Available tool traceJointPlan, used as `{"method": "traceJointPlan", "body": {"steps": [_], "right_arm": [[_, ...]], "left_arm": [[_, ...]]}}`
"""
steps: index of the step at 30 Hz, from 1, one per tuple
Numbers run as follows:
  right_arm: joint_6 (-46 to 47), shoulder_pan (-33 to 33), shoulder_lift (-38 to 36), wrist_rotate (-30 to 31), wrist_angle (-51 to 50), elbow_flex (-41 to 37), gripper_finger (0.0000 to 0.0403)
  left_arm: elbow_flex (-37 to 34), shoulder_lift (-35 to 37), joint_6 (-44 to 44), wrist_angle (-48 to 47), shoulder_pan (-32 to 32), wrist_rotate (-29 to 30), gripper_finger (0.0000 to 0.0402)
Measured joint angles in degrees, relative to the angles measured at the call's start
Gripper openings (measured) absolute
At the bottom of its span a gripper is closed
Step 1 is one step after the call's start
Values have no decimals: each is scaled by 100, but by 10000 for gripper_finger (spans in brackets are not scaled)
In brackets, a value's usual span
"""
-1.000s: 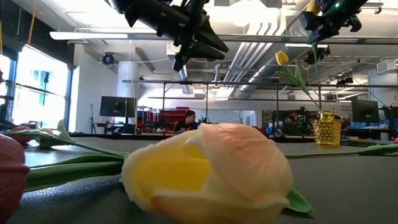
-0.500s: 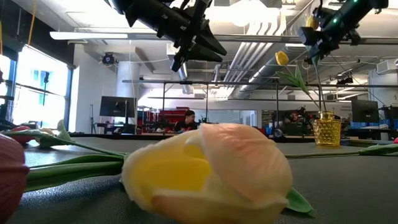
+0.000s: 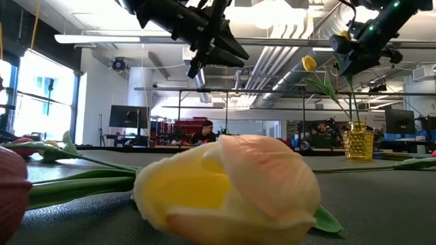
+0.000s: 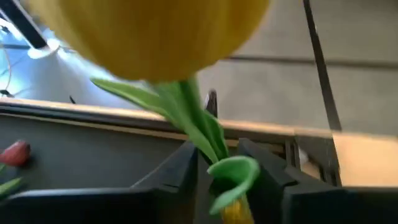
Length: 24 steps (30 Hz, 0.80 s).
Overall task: Sort flowers into vase by color
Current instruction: Put the yellow flower into the yellow vase, then put the top dark red flower into the yellow vase
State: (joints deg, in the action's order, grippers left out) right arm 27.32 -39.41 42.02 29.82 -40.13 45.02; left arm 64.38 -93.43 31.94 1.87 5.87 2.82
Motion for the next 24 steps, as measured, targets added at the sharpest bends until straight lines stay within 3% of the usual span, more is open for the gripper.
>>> {"method": "traceJointPlan", "body": {"steps": [7, 15, 19, 24], "right_arm": [[739, -4, -2, -70, -1066, 524, 178], [581, -1, -2, -178, -1456, 1494, 205], [521, 0, -11, -574, -1657, 1954, 207], [367, 1, -13, -1616, -1617, 2183, 207]], "left_arm": [[0, 0, 147, -76, 11, 1, 74], [0, 0, 147, -76, 11, 1, 74], [0, 0, 146, -79, -8, 1, 74], [0, 0, 136, -79, -75, 1, 74]]}}
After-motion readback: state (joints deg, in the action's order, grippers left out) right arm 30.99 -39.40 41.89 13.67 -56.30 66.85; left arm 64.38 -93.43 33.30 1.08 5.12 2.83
